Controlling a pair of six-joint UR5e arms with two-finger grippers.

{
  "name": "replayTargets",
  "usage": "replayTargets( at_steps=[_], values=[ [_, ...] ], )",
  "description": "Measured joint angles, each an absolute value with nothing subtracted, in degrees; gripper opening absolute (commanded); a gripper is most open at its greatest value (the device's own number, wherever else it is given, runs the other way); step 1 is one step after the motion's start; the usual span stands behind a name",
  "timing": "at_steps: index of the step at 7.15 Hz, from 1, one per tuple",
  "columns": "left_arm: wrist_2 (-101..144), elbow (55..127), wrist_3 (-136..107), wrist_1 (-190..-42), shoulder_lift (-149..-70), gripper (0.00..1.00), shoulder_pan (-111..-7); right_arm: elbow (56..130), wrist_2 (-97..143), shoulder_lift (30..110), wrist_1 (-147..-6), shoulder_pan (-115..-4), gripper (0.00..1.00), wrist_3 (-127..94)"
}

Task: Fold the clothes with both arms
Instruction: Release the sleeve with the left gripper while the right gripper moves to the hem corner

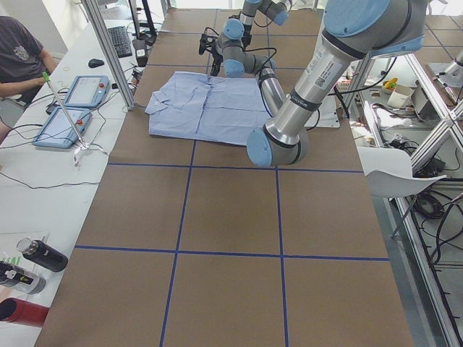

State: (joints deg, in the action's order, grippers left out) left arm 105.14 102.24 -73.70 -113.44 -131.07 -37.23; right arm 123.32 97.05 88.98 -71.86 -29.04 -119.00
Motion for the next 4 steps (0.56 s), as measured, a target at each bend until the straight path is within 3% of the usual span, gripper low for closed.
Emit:
replayTargets(
  at_steps=[4],
  values=[
    [105.4,103.4,-73.7,-113.2,-128.7,0.90,-38.4,126.6,84.5,89.7,-79.8,-11.7,0.88,-137.6]
  ],
)
